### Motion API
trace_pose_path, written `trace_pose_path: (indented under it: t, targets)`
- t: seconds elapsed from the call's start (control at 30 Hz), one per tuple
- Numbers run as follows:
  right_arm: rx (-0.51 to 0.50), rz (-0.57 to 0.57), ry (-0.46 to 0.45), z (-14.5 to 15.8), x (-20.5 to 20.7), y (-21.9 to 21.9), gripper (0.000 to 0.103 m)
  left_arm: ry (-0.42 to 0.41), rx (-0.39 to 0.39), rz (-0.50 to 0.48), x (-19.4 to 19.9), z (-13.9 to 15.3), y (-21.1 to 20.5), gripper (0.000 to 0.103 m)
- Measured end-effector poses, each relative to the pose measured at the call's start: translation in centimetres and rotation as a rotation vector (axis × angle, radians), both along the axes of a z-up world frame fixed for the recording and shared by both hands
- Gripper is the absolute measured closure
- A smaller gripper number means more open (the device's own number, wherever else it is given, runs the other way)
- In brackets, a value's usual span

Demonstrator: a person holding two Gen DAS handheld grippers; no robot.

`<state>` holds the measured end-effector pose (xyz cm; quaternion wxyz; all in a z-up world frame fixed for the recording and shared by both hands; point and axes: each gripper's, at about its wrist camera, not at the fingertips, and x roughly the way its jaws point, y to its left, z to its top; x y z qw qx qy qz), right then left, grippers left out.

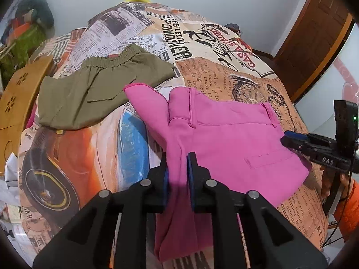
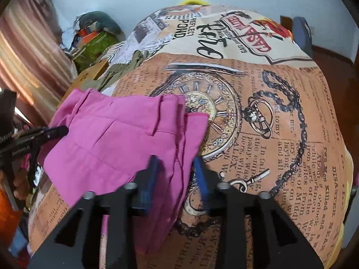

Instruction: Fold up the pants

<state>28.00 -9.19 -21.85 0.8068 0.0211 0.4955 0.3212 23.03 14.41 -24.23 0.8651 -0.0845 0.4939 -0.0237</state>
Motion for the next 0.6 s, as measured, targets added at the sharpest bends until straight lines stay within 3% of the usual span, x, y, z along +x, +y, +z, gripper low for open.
trace_pose_path:
  t: [0.17, 0.33, 0.4, 0.43, 0.47, 0.6]
  targets:
    - [0.046, -0.014, 0.071, -0.9, 1.2, -0.1, 0.065, 0.006, 0.017, -0.004, 0.3, -0.6, -0.1, 0.072]
    - [0.063, 0.001, 0.086, -1.7, 1.6, 0.3, 0.06, 0.008, -0.026, -0.004, 0.5, -1.2, 0.3, 0.071]
    - [0.071, 0.018, 0.08, -1.7, 1.4, 0.5, 0.065, 0.003, -0.038, -0.008, 0.6, -1.3, 0.3, 0.071]
    - [0.091, 0.036, 0.084, -1.6, 1.3, 0.5, 0.077, -0.001, -0.039, -0.009, 0.5, -1.3, 0.3, 0.072]
    - [0.1, 0.044, 0.084, -1.5, 1.2, 0.6, 0.081, -0.005, -0.046, -0.007, 0.6, -1.4, 0.3, 0.074]
    - [0.062, 0.051, 0.026, -0.9, 0.7, 1.2, 0.089, -0.012, -0.04, -0.001, 0.7, -1.2, 0.0, 0.082]
